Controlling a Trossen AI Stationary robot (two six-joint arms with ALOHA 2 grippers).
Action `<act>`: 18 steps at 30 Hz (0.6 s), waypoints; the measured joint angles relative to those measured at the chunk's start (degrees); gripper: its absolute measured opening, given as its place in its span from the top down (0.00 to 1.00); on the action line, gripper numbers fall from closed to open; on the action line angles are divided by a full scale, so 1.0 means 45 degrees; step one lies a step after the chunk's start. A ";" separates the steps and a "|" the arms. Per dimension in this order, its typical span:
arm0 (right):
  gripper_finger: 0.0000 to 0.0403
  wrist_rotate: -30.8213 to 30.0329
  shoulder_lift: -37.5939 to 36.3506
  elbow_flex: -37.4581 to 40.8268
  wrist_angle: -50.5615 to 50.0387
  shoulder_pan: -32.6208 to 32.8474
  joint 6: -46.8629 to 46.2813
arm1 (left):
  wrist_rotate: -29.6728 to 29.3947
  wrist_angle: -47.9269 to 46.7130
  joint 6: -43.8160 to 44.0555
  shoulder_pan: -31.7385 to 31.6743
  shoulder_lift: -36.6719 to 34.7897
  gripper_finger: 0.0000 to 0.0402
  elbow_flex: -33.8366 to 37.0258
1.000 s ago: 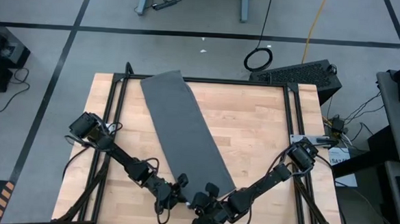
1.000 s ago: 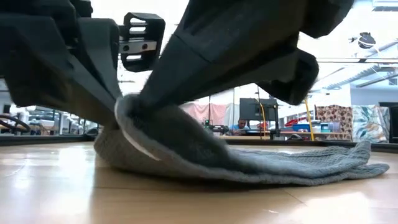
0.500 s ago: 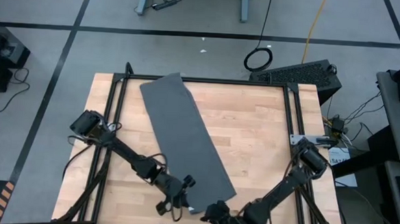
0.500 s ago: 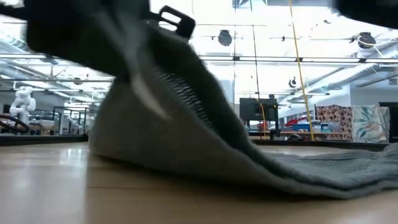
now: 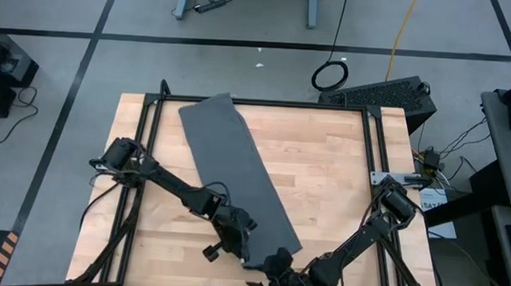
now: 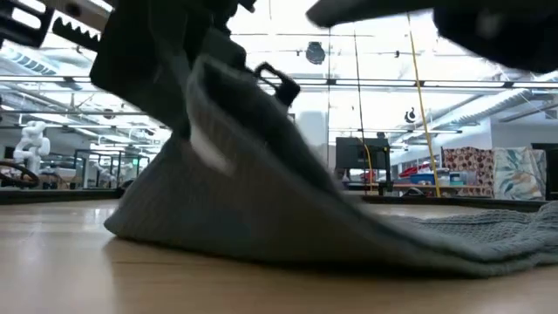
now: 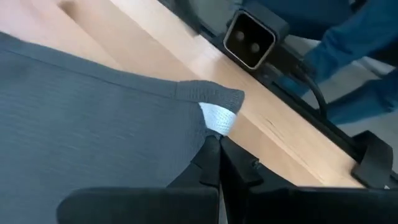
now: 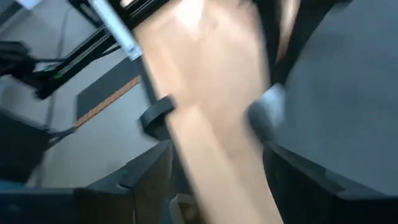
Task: Roll towel into tight, uniform cylinder
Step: Roll the towel
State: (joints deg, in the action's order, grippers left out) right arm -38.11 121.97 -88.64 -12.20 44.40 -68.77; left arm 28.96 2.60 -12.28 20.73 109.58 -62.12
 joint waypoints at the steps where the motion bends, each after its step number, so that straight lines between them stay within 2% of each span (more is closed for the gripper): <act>1: 0.41 -0.0136 0.0000 0.0000 -0.0114 -0.0069 0.0119 | 0.0158 -0.0003 0.0016 -0.0008 0.0144 1.00 -0.0061; 3: 0.42 -0.0263 0.0000 0.0000 -0.0231 -0.0188 0.0370 | 0.0326 -0.0109 0.0275 -0.0010 0.0436 1.00 -0.0215; 8: 0.42 0.0500 0.0000 0.0000 -0.0637 -0.0377 0.1173 | 0.0349 0.0028 0.0831 -0.0079 0.0837 1.00 -0.0687; 18: 0.42 0.0748 0.0000 -0.0005 -0.1619 -0.0392 0.1074 | 0.0519 0.0414 0.1842 -0.0420 0.0850 1.00 -0.0832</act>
State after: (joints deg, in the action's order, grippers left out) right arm -34.74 121.97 -88.66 -19.49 42.63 -63.93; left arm 31.29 4.46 -3.99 18.84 113.40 -65.87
